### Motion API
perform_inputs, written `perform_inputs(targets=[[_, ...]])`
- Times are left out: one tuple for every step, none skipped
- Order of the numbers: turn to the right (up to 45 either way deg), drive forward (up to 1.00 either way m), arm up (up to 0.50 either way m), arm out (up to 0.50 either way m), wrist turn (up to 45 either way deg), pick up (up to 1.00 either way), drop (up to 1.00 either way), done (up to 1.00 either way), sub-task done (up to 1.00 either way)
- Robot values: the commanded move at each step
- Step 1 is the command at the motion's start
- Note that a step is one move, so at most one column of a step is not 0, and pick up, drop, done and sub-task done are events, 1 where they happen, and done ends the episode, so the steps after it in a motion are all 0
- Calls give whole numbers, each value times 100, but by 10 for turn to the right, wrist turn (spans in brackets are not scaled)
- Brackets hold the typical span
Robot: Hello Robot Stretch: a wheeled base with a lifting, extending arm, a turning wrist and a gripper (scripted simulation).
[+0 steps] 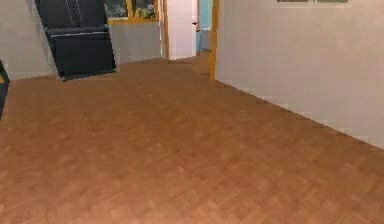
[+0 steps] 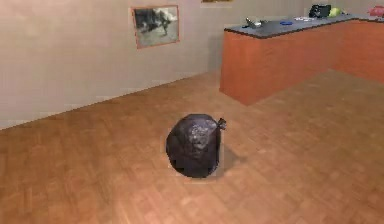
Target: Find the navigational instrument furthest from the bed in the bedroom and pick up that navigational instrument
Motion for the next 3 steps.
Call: perform_inputs(targets=[[0,100,0,0,0,0,0,0,0],[0,100,0,0,0,0,0,0,0],[0,100,0,0,0,0,0,0,0]])
